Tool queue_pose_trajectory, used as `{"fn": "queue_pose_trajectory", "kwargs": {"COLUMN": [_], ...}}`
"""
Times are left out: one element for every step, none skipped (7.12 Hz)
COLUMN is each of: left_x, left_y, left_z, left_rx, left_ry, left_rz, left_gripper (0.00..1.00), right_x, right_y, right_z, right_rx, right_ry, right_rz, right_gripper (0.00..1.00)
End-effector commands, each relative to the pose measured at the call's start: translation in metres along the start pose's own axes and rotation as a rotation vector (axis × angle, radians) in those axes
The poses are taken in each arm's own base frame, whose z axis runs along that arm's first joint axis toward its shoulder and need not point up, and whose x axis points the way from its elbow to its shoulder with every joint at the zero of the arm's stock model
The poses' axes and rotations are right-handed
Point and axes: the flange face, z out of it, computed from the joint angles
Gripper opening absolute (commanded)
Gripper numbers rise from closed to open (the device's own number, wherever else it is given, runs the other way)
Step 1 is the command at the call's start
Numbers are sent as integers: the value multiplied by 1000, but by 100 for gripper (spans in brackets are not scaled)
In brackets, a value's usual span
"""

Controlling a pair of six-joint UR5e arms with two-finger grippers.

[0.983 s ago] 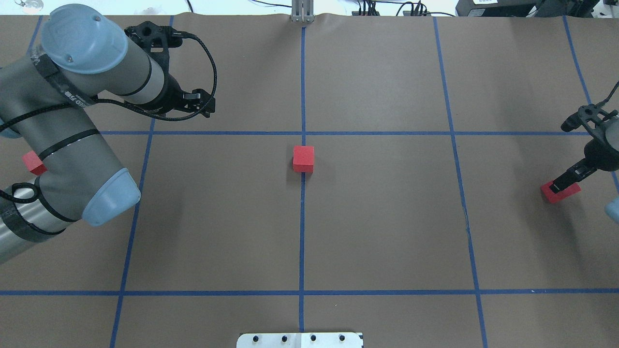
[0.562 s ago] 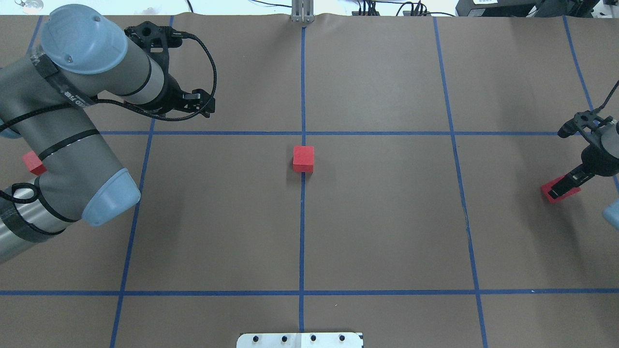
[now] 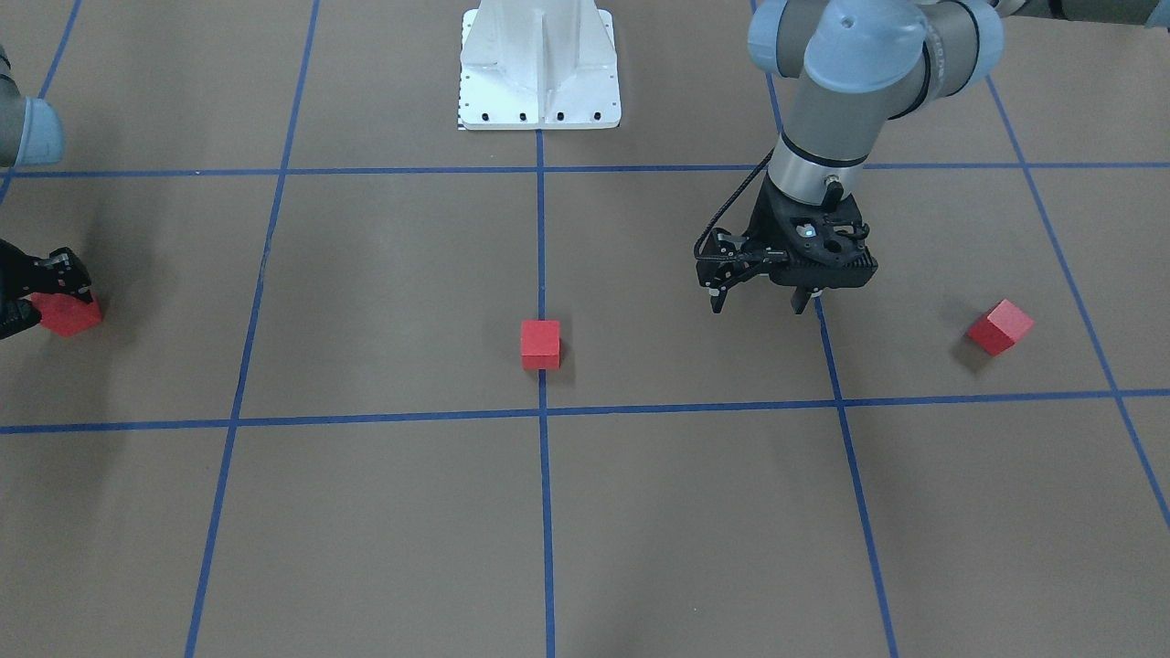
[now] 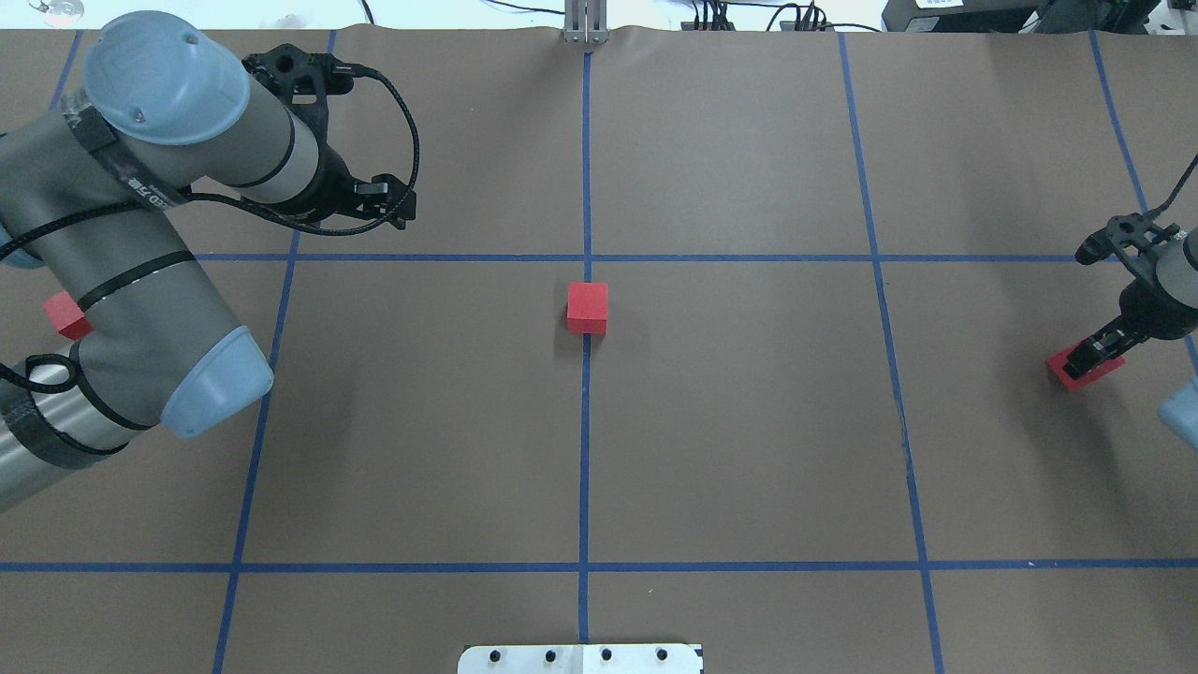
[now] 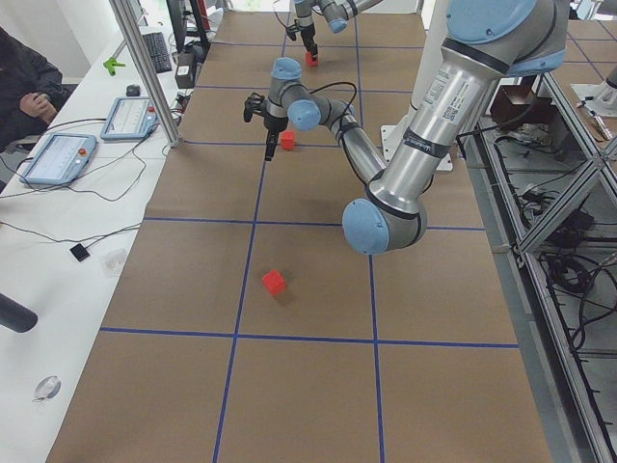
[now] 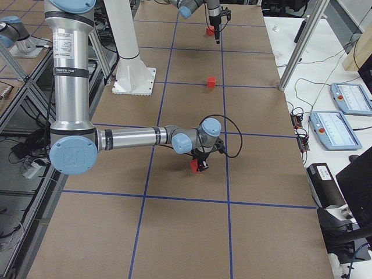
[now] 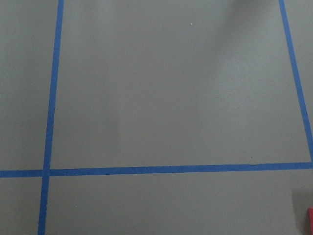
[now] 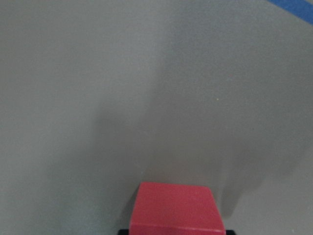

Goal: Form red blocks into L shape at center
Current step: 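Grasp the red cube near the right arm with the right gripper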

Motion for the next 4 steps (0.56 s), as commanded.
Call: {"fn": "queue_pose_trajectory", "kwargs": {"left_x": [-2,-9,-18,-37], "left_y": [1,4,6,5], "left_z": [-1,3,4,-5], "left_rx": [1,-7,-8,3], "left_ry": [1,-6,-13,-22], "left_rz": [0,-2,-6,25], "left_gripper": [100,100,99,100], "right_x": [-24,-50,-87,-124], "right_y": [-23,-59,-101,-142], "right_z": [-29,-58,-97,-134], "right_rx": [48,45,27,12], "right_ry": [-12,-10,-6,-5], "right_rz": [-27,-11,5,18], "right_gripper": [0,0,0,0]}}
